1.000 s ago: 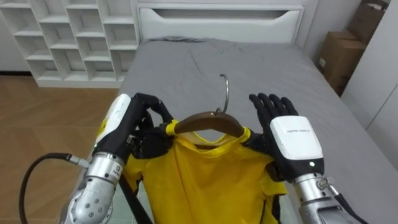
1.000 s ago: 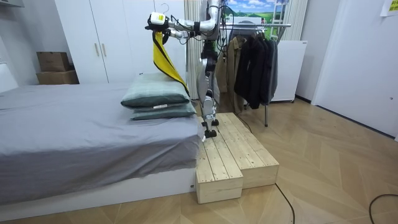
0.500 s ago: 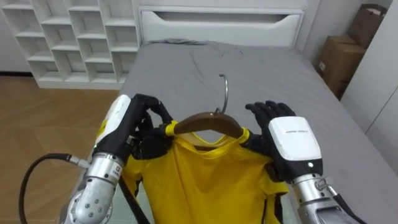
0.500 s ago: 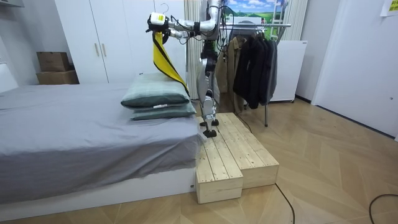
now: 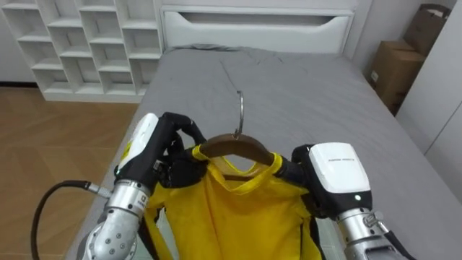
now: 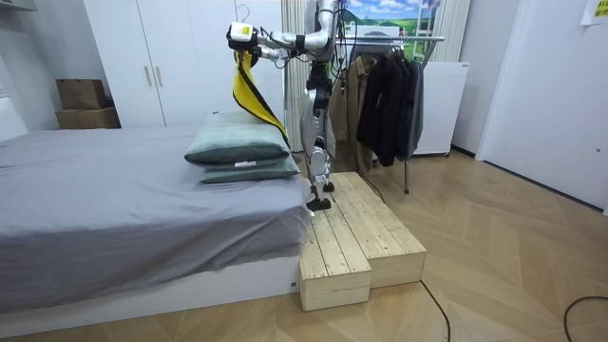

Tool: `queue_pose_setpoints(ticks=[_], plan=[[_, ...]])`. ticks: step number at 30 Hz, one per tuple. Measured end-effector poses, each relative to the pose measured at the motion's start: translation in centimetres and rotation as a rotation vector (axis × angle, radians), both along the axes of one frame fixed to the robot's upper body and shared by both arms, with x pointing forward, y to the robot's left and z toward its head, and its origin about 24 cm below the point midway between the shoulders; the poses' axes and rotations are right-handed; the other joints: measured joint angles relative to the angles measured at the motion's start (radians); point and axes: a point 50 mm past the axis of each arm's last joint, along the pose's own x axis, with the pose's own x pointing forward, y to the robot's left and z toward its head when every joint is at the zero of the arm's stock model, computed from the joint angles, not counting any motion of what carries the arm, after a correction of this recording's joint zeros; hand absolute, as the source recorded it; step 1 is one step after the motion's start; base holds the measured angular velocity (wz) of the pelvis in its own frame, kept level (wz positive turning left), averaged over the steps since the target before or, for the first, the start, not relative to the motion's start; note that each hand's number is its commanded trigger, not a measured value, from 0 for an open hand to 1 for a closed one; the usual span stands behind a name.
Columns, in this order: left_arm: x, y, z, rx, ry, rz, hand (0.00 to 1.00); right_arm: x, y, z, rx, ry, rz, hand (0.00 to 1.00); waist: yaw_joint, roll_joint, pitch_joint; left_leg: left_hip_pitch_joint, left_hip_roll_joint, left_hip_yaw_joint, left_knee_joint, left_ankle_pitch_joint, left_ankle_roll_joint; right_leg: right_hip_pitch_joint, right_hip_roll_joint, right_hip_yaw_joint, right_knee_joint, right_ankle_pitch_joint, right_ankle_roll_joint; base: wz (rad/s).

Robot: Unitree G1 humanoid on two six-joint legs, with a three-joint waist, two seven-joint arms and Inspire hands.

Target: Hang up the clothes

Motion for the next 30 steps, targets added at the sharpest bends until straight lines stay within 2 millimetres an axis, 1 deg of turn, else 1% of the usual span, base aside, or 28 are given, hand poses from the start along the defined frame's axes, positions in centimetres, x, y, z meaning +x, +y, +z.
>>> queue_pose_setpoints(ticks=[5, 21, 23, 24, 28, 30], plan=[[-0.03, -0.33, -0.07, -0.019, 0.005, -0.008, 1.00, -0.05, -0.05, -0.10, -0.002, 0.010, 0.000, 1.00, 0.002, 0.000, -0.0001, 0.005, 0.000, 0.003, -0.003, 0.000, 0.000, 0.001, 0.000, 0.003, 0.000, 0.000, 0.000, 0.00], [-0.03, -0.30, -0.09, -0.018, 0.010, -0.014, 1.00, -0.07, 0.04, -0.15, -0.004, 0.020, 0.011, 1.00, 0.000, 0.000, -0.0002, 0.006, 0.000, 0.003, -0.003, 0.000, 0.000, 0.003, -0.001, 0.000, 0.000, 0.000, 0.000, 0.00], [-0.03, -0.30, -0.10, -0.017, 0.012, -0.017, 0.59, -0.07, 0.05, -0.16, -0.004, 0.021, 0.011, 1.00, 0.000, 0.000, -0.0002, 0.006, 0.000, 0.003, -0.003, 0.000, 0.000, 0.003, -0.001, 0.000, 0.000, 0.000, 0.000, 0.00], [-0.03, -0.31, -0.10, -0.017, 0.012, -0.017, 0.00, -0.07, 0.04, -0.15, -0.004, 0.021, 0.011, 1.00, -0.004, 0.000, -0.0002, 0.006, 0.000, 0.003, -0.003, 0.000, 0.000, 0.003, -0.001, 0.000, 0.000, 0.000, 0.000, 0.00], [-0.03, -0.26, -0.08, -0.016, 0.011, -0.018, 0.00, -0.08, 0.01, -0.21, 0.002, 0.025, 0.012, 1.00, -0.004, 0.001, -0.0003, 0.007, -0.001, 0.000, -0.005, 0.000, 0.000, 0.005, -0.001, -0.004, 0.000, 0.000, 0.000, 0.00], [-0.06, -0.36, -0.06, -0.046, 0.014, -0.026, 0.00, -0.15, 0.01, -0.49, 0.002, 0.036, 0.021, 1.00, -0.004, 0.001, -0.0002, 0.014, -0.001, 0.000, -0.009, 0.000, 0.000, 0.009, -0.001, -0.004, 0.000, 0.000, 0.000, 0.00]])
